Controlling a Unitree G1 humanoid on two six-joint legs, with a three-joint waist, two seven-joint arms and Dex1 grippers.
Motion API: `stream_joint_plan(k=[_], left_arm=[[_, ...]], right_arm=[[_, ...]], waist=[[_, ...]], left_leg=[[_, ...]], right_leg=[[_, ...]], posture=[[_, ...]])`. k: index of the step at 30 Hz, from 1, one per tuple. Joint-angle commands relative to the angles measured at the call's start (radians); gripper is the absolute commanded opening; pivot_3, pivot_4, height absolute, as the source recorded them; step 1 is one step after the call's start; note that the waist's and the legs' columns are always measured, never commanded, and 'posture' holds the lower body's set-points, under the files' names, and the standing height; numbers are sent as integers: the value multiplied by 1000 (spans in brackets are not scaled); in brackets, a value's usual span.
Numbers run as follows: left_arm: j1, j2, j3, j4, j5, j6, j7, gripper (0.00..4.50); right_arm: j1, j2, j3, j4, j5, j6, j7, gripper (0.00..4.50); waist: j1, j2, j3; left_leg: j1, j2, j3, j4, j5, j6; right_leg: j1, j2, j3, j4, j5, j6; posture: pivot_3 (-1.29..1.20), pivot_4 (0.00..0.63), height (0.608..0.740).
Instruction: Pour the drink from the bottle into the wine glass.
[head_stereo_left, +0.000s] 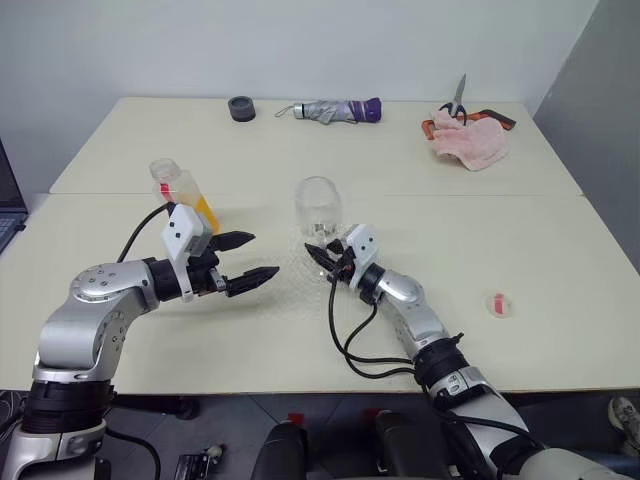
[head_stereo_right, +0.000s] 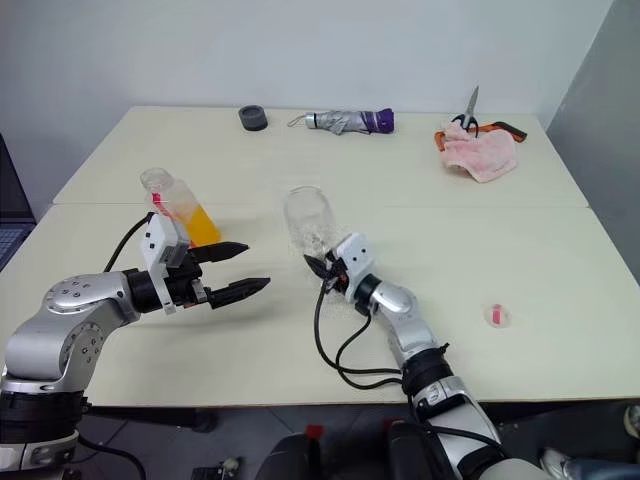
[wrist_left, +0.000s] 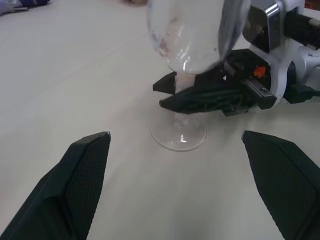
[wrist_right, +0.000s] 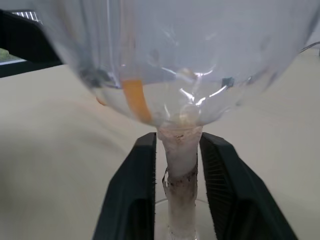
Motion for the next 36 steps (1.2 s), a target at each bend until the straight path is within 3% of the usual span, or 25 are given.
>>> stream_joint_plan(k=[1, 6, 15, 36], left_arm=[[-15, 4, 16, -11, -8, -22, 1, 4500], [-15, 1, 14, -8, -6, -28, 4, 4500], [-4, -10, 22, -23, -12, -34, 17, 4500], [172, -125, 107, -179, -34, -102, 172, 4500]], right_arm=[[-2, 6, -6, -40, 11, 5, 6, 2804], [-3, 6, -9, -51, 14, 12, 2, 4455], [35, -30, -16, -115, 29, 46, 18, 4455], [299, -332, -18, -638, 72, 294, 123, 4455]], waist=[[0, 0, 0], [0, 0, 0], [0, 0, 0], [4, 0, 0]], left_leg=[[0, 0, 0, 0, 0, 0], [0, 0, 0, 0, 0, 0], [0, 0, 0, 0, 0, 0], [0, 0, 0, 0, 0, 0]], right_leg=[[0, 0, 0, 0, 0, 0], [0, 0, 0, 0, 0, 0], [0, 0, 0, 0, 0, 0], [1, -1, 0, 0, 0, 0]], posture=[[0, 150, 740], [0, 150, 740], [0, 150, 740], [0, 150, 740]])
